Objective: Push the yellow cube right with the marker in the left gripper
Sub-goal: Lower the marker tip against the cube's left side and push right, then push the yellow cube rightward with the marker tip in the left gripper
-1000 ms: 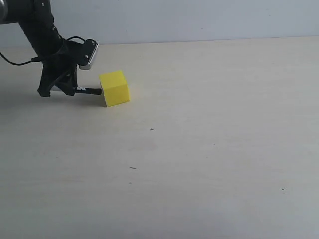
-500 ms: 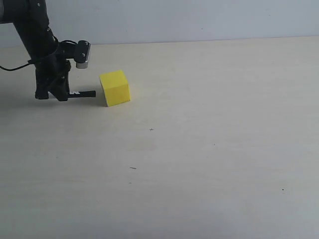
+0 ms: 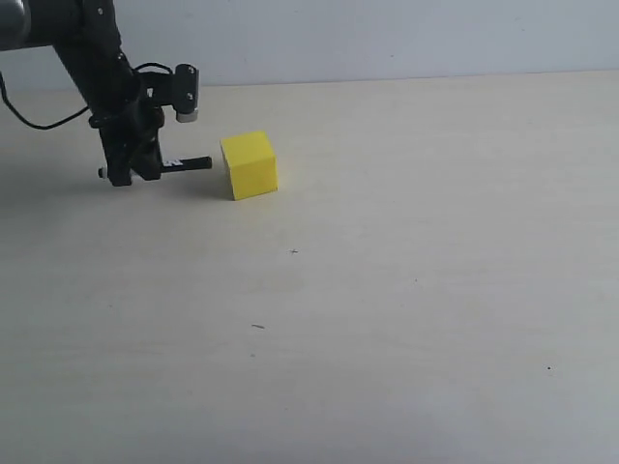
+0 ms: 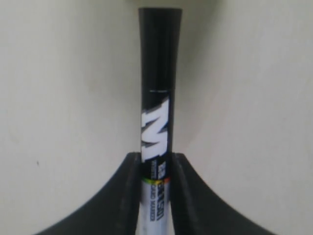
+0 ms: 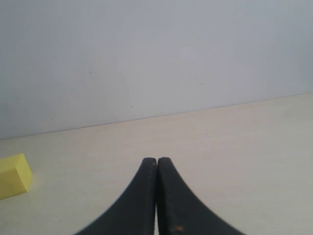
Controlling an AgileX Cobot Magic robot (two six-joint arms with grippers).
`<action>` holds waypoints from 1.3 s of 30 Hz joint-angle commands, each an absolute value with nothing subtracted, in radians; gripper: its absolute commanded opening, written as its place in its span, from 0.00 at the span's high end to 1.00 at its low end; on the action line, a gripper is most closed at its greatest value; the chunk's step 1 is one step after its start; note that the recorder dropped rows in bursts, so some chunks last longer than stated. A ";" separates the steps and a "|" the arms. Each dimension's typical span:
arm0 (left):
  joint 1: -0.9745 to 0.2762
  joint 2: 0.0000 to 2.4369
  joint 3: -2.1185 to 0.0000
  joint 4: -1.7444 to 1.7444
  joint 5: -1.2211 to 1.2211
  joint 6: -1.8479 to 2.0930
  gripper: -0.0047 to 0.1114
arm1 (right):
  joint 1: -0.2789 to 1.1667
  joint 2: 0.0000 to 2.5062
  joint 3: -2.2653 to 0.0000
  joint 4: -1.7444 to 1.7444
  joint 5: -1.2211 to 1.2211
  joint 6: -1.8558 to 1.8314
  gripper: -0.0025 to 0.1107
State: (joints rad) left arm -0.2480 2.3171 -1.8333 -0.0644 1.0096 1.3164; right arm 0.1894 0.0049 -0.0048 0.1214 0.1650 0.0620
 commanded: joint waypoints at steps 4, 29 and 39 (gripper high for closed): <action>-0.236 2.313 -1.841 -0.061 0.952 1.260 0.96 | 0.186 0.000 0.000 0.124 0.155 0.054 0.98; -0.243 2.297 -1.841 -0.064 0.989 1.370 0.96 | 0.186 0.000 0.000 0.124 0.155 0.054 0.98; -0.249 2.294 -1.841 -0.064 1.037 1.387 0.96 | 0.186 0.000 0.000 0.124 0.155 0.054 0.98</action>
State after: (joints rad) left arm -0.2433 2.3067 -1.8333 -0.0595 1.0067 1.3810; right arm 0.1894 0.0049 -0.0048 0.1231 0.1650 0.0620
